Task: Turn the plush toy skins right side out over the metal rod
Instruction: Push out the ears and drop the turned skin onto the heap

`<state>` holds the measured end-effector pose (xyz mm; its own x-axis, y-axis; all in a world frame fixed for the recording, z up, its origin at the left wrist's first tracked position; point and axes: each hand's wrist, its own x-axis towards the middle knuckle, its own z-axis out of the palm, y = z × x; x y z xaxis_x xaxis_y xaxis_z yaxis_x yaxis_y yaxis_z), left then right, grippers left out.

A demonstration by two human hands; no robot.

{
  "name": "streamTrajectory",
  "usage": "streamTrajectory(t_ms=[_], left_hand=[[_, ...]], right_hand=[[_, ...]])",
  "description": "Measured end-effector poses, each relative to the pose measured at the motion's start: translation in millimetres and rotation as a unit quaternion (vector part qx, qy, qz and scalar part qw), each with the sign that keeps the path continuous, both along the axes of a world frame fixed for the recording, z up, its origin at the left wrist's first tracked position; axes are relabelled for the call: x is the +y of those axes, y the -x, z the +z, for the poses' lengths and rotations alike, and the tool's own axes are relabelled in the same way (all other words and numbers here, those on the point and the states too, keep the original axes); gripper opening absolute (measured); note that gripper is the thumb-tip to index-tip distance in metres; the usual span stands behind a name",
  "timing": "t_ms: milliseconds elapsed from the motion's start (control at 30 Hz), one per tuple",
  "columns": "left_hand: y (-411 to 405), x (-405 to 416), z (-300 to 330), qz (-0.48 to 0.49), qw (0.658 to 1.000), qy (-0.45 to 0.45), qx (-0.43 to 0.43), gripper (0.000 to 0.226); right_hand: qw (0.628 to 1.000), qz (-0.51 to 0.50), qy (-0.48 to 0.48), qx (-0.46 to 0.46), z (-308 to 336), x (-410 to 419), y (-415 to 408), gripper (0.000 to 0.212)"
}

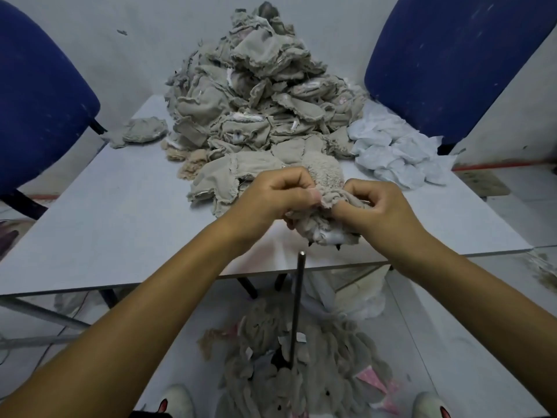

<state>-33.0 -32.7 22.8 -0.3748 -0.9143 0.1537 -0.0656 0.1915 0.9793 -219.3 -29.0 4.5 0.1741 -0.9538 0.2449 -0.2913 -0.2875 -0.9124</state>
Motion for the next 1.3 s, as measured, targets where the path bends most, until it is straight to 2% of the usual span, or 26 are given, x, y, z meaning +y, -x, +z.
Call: streamTrajectory(t_ms=[100,167,200,300,367,467,533,633,733,800,933,1067,1100,1200,1233,1300], left_hand=[[17,6,-5,0.002,0.995,0.085,-0.053,0.013],[21,7,-7,0.014,0.988,0.111,-0.102,0.012],[17,6,-8,0.027,0.985,0.122,-0.117,0.011],[-12,1,-6,0.104,0.959,0.205,-0.166,0.010],[-27,4,-6,0.132,0.920,0.308,-0.202,0.014],[-31,16,-12,0.096,0.879,0.418,-0.206,0.021],[-32,23,-16,0.073,0.865,0.450,-0.211,0.016],[-36,34,-28,0.026,0.840,0.470,-0.270,0.006],[-38,49,-56,-0.057,0.826,0.442,-0.345,0.005],[-34,59,-73,-0.078,0.837,0.406,-0.359,0.006],[-28,67,-86,-0.027,0.850,0.378,-0.367,0.003],[-37,65,-79,-0.089,0.847,0.360,-0.381,0.014],[-39,63,-76,-0.097,0.863,0.334,-0.367,0.016],[-44,56,-58,-0.053,0.951,0.187,-0.239,0.018],[-44,52,-51,-0.038,0.970,0.142,-0.193,0.011],[-41,44,-37,-0.026,0.987,0.098,-0.122,0.009]], right_hand=[[0.994,-0.106,-0.009,-0.009,-11,-7,-9,0.023],[0.991,-0.129,-0.019,-0.006,-13,-10,-12,0.016],[0.994,-0.107,-0.019,-0.008,-12,-10,-10,0.013],[0.998,0.056,-0.006,-0.013,-5,-3,-4,0.012],[0.989,0.108,0.088,0.058,-2,7,-5,0.013],[0.944,0.070,0.291,0.141,-5,17,-7,0.015],[0.915,0.056,0.357,0.181,-9,23,-5,0.015],[0.874,0.086,0.411,0.244,-27,32,1,0.009],[0.840,0.156,0.388,0.346,-59,46,5,0.019],[0.843,0.157,0.341,0.384,-79,56,3,0.018],[0.876,0.139,0.273,0.373,-94,59,0,0.027],[0.872,0.195,0.225,0.389,-88,56,7,0.041],[0.877,0.224,0.209,0.372,-85,56,8,0.045],[0.913,0.285,0.105,0.274,-62,54,11,0.045],[0.922,0.286,0.071,0.250,-53,51,12,0.042],[0.939,0.275,0.022,0.204,-32,44,14,0.035]])
